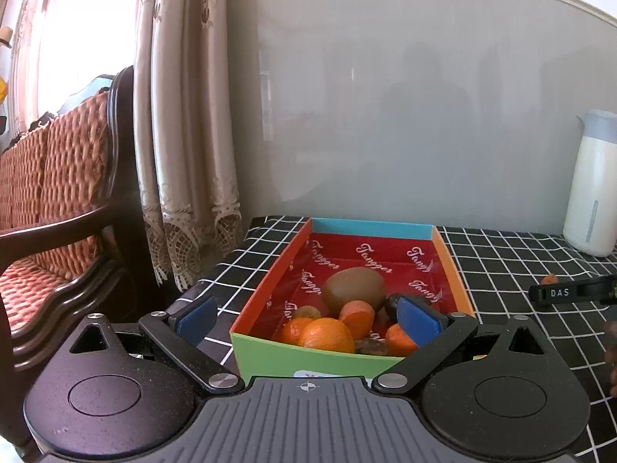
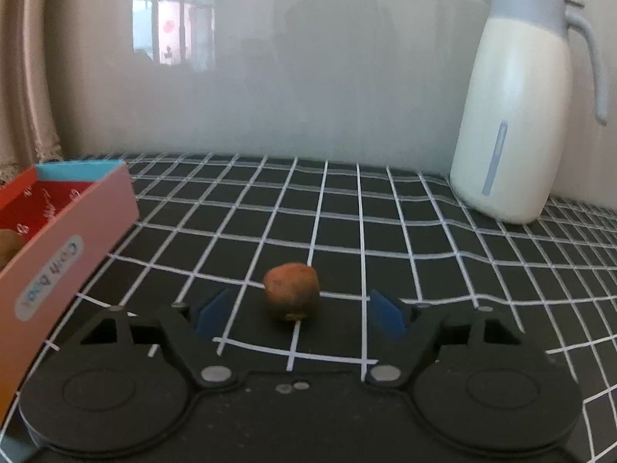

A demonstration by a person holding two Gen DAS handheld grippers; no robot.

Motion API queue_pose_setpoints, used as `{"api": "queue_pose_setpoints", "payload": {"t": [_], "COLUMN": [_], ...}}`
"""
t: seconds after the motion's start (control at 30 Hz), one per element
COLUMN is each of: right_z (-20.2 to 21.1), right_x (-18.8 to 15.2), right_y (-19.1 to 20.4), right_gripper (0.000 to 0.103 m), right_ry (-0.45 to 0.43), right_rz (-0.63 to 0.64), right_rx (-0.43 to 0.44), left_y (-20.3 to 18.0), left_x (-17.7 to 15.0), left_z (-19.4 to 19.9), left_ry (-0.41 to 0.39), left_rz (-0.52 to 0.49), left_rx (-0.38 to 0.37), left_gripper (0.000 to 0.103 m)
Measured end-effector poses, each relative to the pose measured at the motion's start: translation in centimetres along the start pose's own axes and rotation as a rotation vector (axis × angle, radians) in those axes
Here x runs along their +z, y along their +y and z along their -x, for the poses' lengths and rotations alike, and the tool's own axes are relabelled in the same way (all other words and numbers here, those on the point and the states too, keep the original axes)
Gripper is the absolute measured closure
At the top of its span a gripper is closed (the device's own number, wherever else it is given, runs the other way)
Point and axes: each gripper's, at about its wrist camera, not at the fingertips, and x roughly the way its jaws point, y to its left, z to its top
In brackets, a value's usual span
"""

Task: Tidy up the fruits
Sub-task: 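Grasp the small brown round fruit with the right gripper, then carry the brown fruit into the red box and open the right gripper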

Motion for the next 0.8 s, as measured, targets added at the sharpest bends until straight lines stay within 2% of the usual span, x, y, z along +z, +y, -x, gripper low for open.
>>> {"api": "queue_pose_setpoints", "payload": {"t": [0.07, 0.13, 0.37, 0.8], "right_z": [-0.3, -0.5, 0.6, 8.3], "right_x": [0.1, 0.1, 0.0, 0.2], "right_y": [-0.1, -0.4, 0.1, 1.1], "right_gripper": [0.041, 0.074, 0.074, 0.074], "right_ry": [0.001, 0.006, -0.015, -0.127], "right_rz": [-0.005, -0.012, 0.010, 0.049], "right_rx": [0.009, 0.011, -0.006, 0.031], "left_y": [0.0, 0.0, 0.4, -0.4], "left_x": [0.0, 0.0, 0.1, 0.2], "left_z": [0.1, 0.1, 0.1, 0.7], "left_ry": [0.001, 0.001, 0.006, -0.007], "left_rz": [-0.003, -0.006, 0.004, 0.002], "left_rx": [-0.002, -0.001, 0.000, -0.025], "left_gripper": [0.004, 0.004, 0.004, 0.004]}}
